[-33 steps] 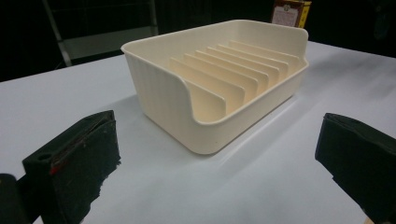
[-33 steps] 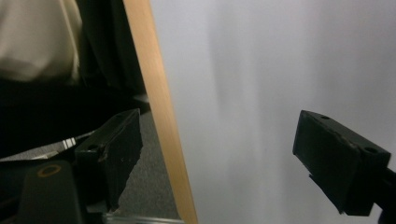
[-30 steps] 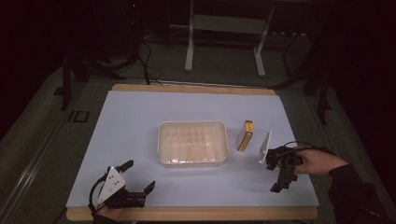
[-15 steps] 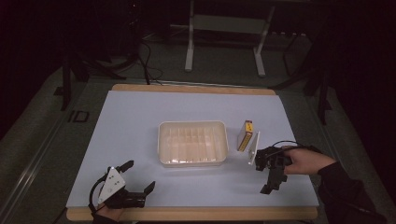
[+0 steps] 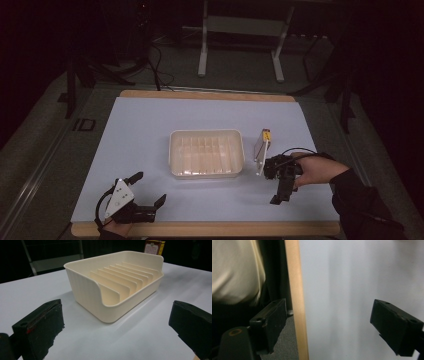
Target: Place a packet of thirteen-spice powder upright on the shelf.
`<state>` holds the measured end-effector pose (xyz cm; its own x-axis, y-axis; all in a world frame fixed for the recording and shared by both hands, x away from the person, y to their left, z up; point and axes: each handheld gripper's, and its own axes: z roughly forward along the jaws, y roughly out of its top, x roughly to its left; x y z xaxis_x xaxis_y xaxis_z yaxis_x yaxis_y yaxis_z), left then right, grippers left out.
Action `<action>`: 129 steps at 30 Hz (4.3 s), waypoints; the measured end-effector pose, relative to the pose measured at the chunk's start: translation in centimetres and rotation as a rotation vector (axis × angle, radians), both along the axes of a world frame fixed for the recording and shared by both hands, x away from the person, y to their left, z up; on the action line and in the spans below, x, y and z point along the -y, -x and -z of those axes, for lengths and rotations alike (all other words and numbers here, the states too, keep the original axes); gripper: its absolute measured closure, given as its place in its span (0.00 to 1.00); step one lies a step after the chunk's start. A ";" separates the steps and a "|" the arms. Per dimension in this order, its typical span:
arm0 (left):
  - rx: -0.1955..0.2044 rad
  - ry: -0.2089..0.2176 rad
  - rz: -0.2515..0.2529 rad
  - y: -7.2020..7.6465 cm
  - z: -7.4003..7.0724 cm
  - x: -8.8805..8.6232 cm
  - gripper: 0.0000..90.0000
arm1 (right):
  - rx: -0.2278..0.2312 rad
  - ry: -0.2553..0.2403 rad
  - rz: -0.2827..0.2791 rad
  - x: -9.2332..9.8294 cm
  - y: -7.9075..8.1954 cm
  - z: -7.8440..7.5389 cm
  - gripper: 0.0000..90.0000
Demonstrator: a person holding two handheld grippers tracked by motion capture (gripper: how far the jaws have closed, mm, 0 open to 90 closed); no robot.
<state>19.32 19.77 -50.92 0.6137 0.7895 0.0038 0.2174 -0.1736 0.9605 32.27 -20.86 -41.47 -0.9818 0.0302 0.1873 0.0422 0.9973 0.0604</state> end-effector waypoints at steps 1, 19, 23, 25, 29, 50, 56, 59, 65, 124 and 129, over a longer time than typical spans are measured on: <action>0.000 0.000 0.000 0.0 0.0 0.0 0.00 | 0.015 0.010 -0.003 -0.1 0.0 0.0 0.16; -0.001 0.003 0.002 -0.1 0.0 0.0 0.00 | 0.074 -0.048 -0.027 -1.1 -1.2 -2.9 0.18; -0.002 0.005 0.000 -0.1 0.0 0.0 0.00 | 0.099 -0.059 -0.047 -1.0 -1.8 -3.9 0.18; -0.001 0.005 0.001 -0.1 0.0 -0.1 0.00 | 0.113 -0.064 -0.039 -0.8 -2.2 -4.5 0.19; -0.001 0.000 0.001 0.0 0.0 -0.1 0.00 | 0.137 -0.084 -0.037 -0.6 -3.1 -5.2 0.19; 0.003 -0.005 -0.021 0.6 0.1 -0.3 0.00 | 0.239 -0.094 0.058 0.9 -7.7 -6.8 0.16; -0.001 0.003 -0.038 0.8 0.1 -0.6 0.00 | 0.275 -0.072 0.033 0.8 -9.2 -6.3 0.17; -0.007 0.008 -0.043 0.9 0.1 -0.7 0.00 | 0.285 -0.070 0.038 0.8 -9.9 -6.0 0.16; -0.011 0.013 -0.044 1.1 0.2 -0.8 0.00 | 0.272 -0.060 0.032 0.8 -11.1 -5.2 0.16; -0.026 0.018 -0.030 1.0 0.3 -0.7 0.00 | 0.176 -0.243 -0.076 -0.8 -10.2 -9.6 0.35; -0.021 0.017 -0.028 1.0 0.2 -0.7 0.00 | 0.178 -0.250 -0.087 -1.9 -9.9 -9.9 0.35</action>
<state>18.29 20.44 -51.17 0.5915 0.8060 -0.0226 0.2422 -0.1509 0.9584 42.17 -18.94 -31.54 -0.9967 -0.0810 0.0030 -0.0763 0.9501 0.3026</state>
